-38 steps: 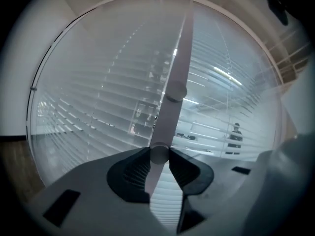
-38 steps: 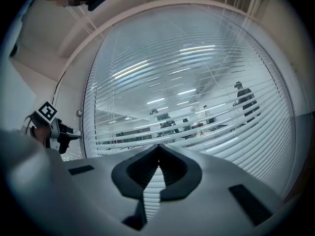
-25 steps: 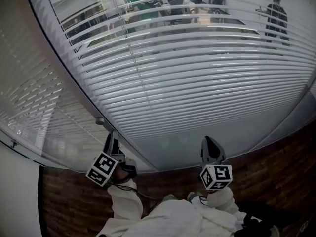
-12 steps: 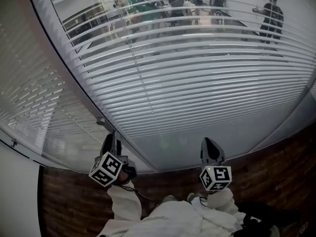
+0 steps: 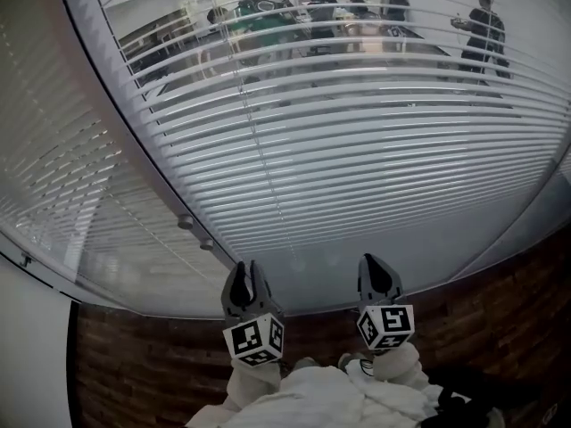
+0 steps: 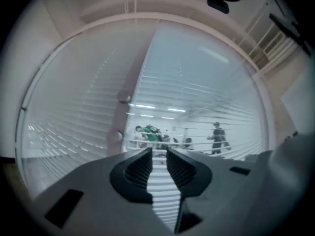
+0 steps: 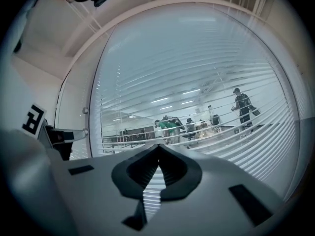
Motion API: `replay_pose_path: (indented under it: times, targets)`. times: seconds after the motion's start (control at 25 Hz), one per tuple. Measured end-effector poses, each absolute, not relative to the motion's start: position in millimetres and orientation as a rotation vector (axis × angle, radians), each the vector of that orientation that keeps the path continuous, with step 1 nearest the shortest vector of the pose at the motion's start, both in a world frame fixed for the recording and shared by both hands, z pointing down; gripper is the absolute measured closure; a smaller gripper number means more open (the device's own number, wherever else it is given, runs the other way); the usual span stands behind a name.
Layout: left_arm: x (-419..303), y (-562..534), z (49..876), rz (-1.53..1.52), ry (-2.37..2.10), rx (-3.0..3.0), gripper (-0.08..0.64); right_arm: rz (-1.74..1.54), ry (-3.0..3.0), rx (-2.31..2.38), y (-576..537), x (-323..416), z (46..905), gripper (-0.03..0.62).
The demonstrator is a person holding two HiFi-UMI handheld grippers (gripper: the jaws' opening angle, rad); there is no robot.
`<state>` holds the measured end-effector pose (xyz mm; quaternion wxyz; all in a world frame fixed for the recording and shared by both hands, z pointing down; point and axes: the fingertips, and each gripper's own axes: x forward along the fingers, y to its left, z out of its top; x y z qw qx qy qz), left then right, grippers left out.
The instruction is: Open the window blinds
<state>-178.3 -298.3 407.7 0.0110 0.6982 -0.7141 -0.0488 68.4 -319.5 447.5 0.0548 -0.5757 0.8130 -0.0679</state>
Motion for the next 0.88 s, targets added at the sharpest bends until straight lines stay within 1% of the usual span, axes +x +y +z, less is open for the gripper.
replay_pose_path:
  times: [0.04, 0.08, 0.2, 0.36, 0.88]
  targets:
    - [-158.9, -300.4, 416.8, -0.143, -2.122, 2.233, 0.514, -0.200, 2.474, -1.743, -319.0, 67.2, 446.1, 0.581]
    - [-138.5, -301.4, 425.9, -0.127, -2.011, 2.289, 0.560, -0.195, 2.480, -1.736, -318.3, 65.8, 445.1, 0.581]
    - [-82.0, -295.3, 449.9, -0.092, -1.696, 2.422, 0.561, -0.195, 2.505, -1.712, -314.1, 59.0, 446.5, 0.581]
    - [-48.4, -285.4, 463.8, -0.025, -1.579, 2.470, 0.560, -0.202, 2.557, -1.683, -307.7, 51.5, 452.5, 0.581]
    - [-49.8, -285.8, 468.0, -0.006, -1.576, 2.448, 0.560, -0.167, 2.605, -1.662, -307.7, 48.4, 450.0, 0.581]
